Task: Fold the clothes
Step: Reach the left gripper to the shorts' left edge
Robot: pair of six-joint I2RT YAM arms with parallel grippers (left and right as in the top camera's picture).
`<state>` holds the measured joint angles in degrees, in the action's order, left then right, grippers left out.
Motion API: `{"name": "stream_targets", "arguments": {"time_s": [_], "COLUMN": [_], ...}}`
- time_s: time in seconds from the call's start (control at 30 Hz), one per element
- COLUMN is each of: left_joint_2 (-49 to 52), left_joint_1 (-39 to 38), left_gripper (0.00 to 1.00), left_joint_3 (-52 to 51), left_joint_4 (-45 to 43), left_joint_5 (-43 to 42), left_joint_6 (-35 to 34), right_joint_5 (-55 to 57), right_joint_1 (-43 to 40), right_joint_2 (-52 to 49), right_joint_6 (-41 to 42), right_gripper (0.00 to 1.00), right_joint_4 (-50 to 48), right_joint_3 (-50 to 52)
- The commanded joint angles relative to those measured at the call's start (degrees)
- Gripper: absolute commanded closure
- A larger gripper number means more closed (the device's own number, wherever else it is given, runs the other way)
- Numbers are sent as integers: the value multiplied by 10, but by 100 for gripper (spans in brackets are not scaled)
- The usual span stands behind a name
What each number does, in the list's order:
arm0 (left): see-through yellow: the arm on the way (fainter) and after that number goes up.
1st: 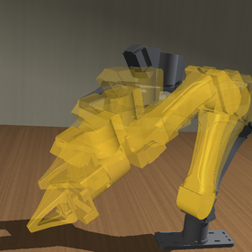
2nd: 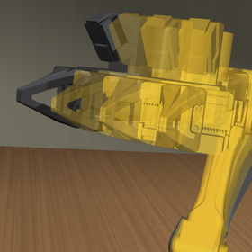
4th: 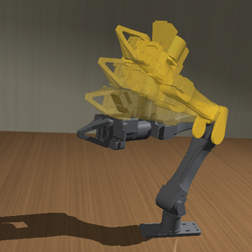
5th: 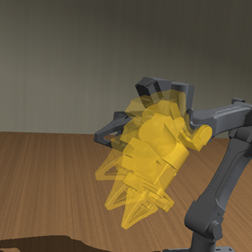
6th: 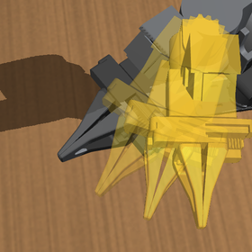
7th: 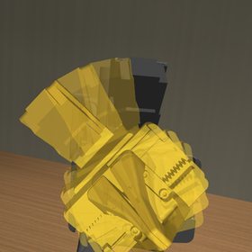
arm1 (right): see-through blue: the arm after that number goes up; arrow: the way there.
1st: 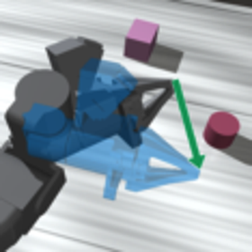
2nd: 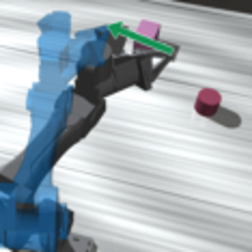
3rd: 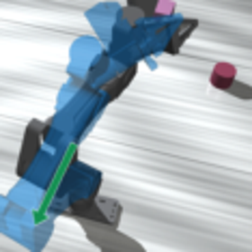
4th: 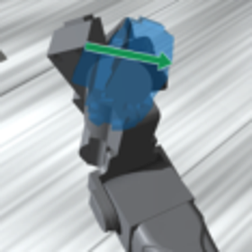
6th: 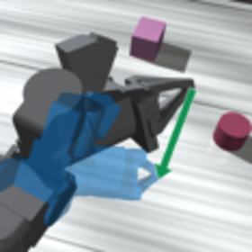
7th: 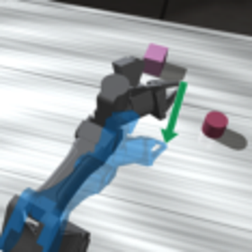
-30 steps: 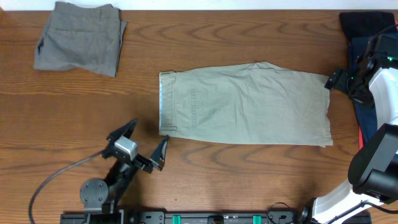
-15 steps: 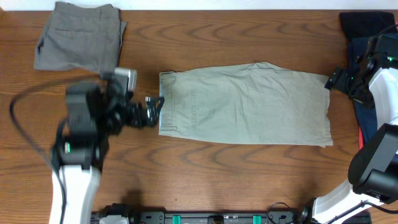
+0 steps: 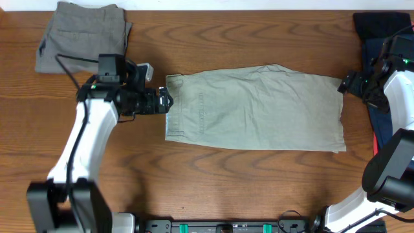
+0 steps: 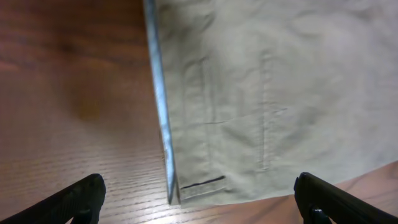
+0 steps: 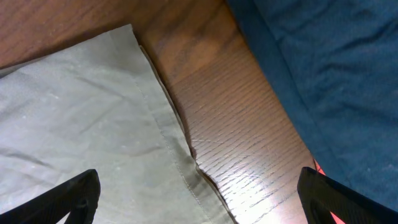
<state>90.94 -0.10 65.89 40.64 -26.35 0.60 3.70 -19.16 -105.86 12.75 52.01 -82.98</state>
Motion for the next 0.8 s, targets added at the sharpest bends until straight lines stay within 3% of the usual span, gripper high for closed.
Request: {"name": "stream_targets", "arguments": {"time_s": [0.0, 0.23, 0.5, 0.77], "left_joint_2": [43, 106, 174, 176], "left_joint_1": [0, 0, -14, -45], "left_gripper": [2, 2, 2, 2], "left_joint_3": [20, 36, 127, 127], "left_joint_4": [3, -23, 89, 55], "left_joint_5": [16, 16, 16, 14], "left_joint_6": [-2, 2, 39, 47], "right_joint_5": [6, 6, 6, 6], "right_joint_1": [-3, -3, -3, -3], "right_joint_2": [7, 7, 7, 7], "right_joint_6": [-6, -6, -6, -6], "right_gripper": [1, 1, 1, 1], "right_joint_4": [0, 0, 0, 0], "right_joint_3": [-5, -5, -5, -5]}}
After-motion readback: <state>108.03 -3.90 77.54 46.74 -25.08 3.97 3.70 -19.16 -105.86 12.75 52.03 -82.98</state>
